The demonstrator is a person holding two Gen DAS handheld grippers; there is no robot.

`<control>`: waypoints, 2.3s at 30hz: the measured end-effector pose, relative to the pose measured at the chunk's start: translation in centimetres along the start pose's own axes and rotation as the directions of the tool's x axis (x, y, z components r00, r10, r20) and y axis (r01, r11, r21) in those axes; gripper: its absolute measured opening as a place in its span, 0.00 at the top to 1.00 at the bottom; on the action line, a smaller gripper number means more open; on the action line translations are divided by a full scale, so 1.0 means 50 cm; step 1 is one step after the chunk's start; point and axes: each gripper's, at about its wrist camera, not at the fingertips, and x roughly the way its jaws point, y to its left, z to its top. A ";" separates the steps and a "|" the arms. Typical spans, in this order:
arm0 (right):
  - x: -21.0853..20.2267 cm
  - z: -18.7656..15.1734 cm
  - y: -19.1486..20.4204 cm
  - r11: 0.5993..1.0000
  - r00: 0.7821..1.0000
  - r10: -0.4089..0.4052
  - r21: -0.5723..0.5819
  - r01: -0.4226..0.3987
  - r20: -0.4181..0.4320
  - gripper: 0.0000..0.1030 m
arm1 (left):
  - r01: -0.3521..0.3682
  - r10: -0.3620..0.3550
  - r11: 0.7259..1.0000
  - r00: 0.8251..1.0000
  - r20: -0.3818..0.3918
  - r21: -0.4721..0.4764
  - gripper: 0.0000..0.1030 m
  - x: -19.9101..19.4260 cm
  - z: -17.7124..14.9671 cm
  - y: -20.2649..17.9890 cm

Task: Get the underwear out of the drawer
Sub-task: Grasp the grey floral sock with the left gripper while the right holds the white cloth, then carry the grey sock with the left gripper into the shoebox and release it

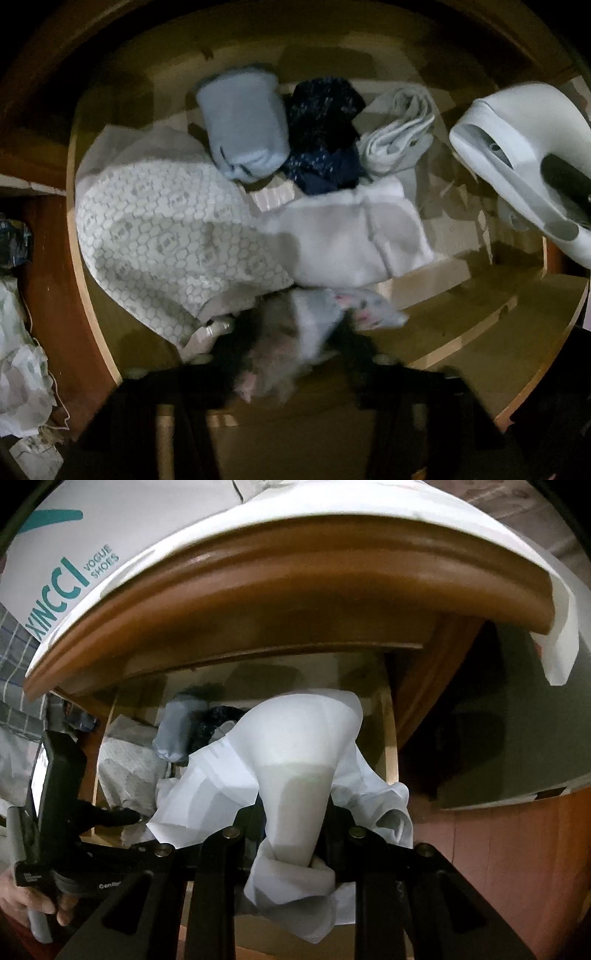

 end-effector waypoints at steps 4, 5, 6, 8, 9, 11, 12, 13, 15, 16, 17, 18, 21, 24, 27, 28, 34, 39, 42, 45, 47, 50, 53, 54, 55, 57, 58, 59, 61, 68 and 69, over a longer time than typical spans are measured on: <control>0.008 -0.004 0.002 1.000 1.000 0.005 -0.003 -0.005 -0.012 0.80 | 0.001 -0.001 1.000 1.000 0.015 -0.015 0.78 0.000 -0.007 -0.002; 0.010 -0.004 0.003 1.000 1.000 0.007 -0.004 -0.007 -0.013 0.80 | 0.005 -0.005 1.000 1.000 0.017 -0.021 0.81 -0.001 -0.008 0.000; 0.013 -0.002 0.003 1.000 1.000 0.009 -0.003 -0.009 -0.015 0.80 | 0.004 -0.003 1.000 1.000 0.022 -0.029 0.82 -0.006 -0.011 0.006; 0.017 -0.002 -0.004 1.000 1.000 0.021 0.011 -0.021 -0.018 0.80 | 0.004 -0.002 0.999 0.999 0.040 -0.050 0.84 -0.024 -0.021 0.026; 0.018 -0.001 -0.006 0.999 0.999 0.028 0.017 -0.028 -0.020 0.80 | 0.015 -0.011 0.997 0.999 0.053 -0.070 0.84 -0.036 -0.027 0.037; 0.018 -0.002 -0.014 0.999 0.999 0.028 0.022 -0.027 -0.023 0.80 | 0.031 -0.024 0.995 0.997 0.079 -0.094 0.85 -0.050 -0.042 0.052; 0.016 -0.004 -0.015 1.000 1.000 0.022 0.015 -0.021 -0.022 0.80 | 0.032 -0.023 0.994 0.995 0.094 -0.100 0.85 -0.060 -0.048 0.056; 0.016 -0.004 -0.012 1.000 1.000 0.017 0.008 -0.017 -0.019 0.80 | 0.026 -0.013 0.993 0.993 0.113 -0.111 0.85 -0.074 -0.057 0.060; 0.015 -0.005 -0.009 1.000 1.000 0.015 0.001 -0.015 -0.015 0.80 | 0.025 -0.010 0.993 0.991 0.136 -0.113 0.85 -0.092 -0.071 0.064; 0.016 -0.005 -0.008 1.000 1.000 0.015 0.000 -0.015 -0.018 0.80 | 0.033 -0.015 0.993 0.989 0.148 -0.118 0.85 -0.098 -0.087 0.070; 0.018 -0.005 -0.008 1.000 1.000 0.014 0.000 -0.014 -0.020 0.80 | 0.035 -0.017 0.992 0.988 0.152 -0.118 0.85 -0.104 -0.094 0.072; 0.019 -0.005 -0.008 1.000 1.000 0.013 0.001 -0.013 -0.022 0.80 | 0.034 -0.016 0.993 0.987 0.157 -0.116 0.85 -0.113 -0.098 0.077; 0.027 -0.004 0.001 1.000 1.000 0.001 -0.008 -0.002 -0.026 0.80 | 0.029 -0.007 0.993 0.983 0.184 -0.117 0.85 -0.141 -0.115 0.091; 0.032 -0.004 0.008 1.000 0.999 -0.012 -0.022 0.011 -0.030 0.80 | 0.028 0.001 0.991 0.976 0.218 -0.128 0.85 -0.173 -0.128 0.096; 0.041 -0.005 0.012 0.999 0.999 -0.020 -0.026 0.019 -0.039 0.80 | 0.035 0.000 0.990 0.968 0.250 -0.135 0.85 -0.200 -0.129 0.088; 0.042 -0.004 0.012 0.999 0.999 -0.021 -0.028 0.020 -0.041 0.80 | 0.049 -0.011 0.989 0.965 0.261 -0.137 0.85 -0.216 -0.133 0.093; 0.050 -0.002 0.014 0.999 0.998 -0.026 -0.032 0.024 -0.052 0.80 | 0.111 -0.062 0.986 0.936 0.346 -0.125 0.85 -0.319 -0.149 0.098; 0.052 0.001 0.015 0.999 0.998 -0.027 -0.033 0.025 -0.055 0.80 | 0.103 -0.051 0.989 0.907 0.418 -0.104 0.85 -0.410 -0.155 0.099; 0.053 0.000 0.015 0.999 0.998 -0.029 -0.034 0.027 -0.056 0.80 | 0.088 -0.033 0.992 0.883 0.467 -0.095 0.85 -0.475 -0.153 0.105; 0.055 -0.001 0.019 0.998 0.998 -0.038 -0.042 0.036 -0.057 0.80 | 0.062 -0.002 0.993 0.852 0.523 -0.098 0.85 -0.548 -0.146 0.116; 0.056 -0.002 0.021 0.998 0.997 -0.044 -0.048 0.041 -0.059 0.80 | 0.027 0.040 0.994 0.825 0.563 -0.110 0.85 -0.600 -0.133 0.124; 0.060 -0.003 0.026 0.997 0.997 -0.055 -0.060 0.052 -0.060 0.80 | -0.003 0.085 0.991 0.792 0.605 -0.135 0.85 -0.660 -0.101 0.135; 0.062 -0.005 0.029 0.996 0.996 -0.059 -0.065 0.055 -0.062 0.80 | -0.034 0.125 0.987 0.766 0.631 -0.155 0.85 -0.711 -0.054 0.141; 0.063 -0.005 0.028 0.997 0.996 -0.058 -0.063 0.054 -0.063 0.80 | -0.046 0.136 0.987 0.759 0.636 -0.156 0.85 -0.723 -0.037 0.142; 0.063 -0.005 0.028 0.997 0.996 -0.058 -0.064 0.054 -0.063 0.80 | -0.062 0.152 0.985 0.745 0.649 -0.159 0.85 -0.738 -0.018 0.141; 0.065 -0.005 0.027 0.997 0.996 -0.054 -0.057 0.051 -0.065 0.80 | -0.099 0.177 0.983 0.721 0.670 -0.153 0.85 -0.760 0.016 0.136; 0.066 -0.005 0.026 0.997 0.996 -0.053 -0.055 0.050 -0.067 0.80 | -0.096 0.170 0.985 0.715 0.678 -0.145 0.85 -0.771 0.041 0.137; 0.066 -0.005 0.025 0.997 0.996 -0.052 -0.052 0.048 -0.069 0.80 | -0.094 0.167 0.985 0.713 0.681 -0.143 0.85 -0.775 0.057 0.139; 0.068 -0.006 0.024 0.998 0.996 -0.049 -0.046 0.045 -0.072 0.80 | -0.102 0.174 0.984 0.712 0.680 -0.145 0.85 -0.780 0.088 0.140; 0.075 -0.007 0.021 0.999 0.996 -0.039 -0.036 0.036 -0.085 0.80 | -0.149 0.198 0.980 0.764 0.614 -0.131 0.85 -0.700 0.196 0.148; 0.075 -0.006 0.020 0.999 0.995 -0.038 -0.035 0.035 -0.087 0.80 | -0.155 0.203 0.979 0.770 0.605 -0.131 0.85 -0.687 0.204 0.148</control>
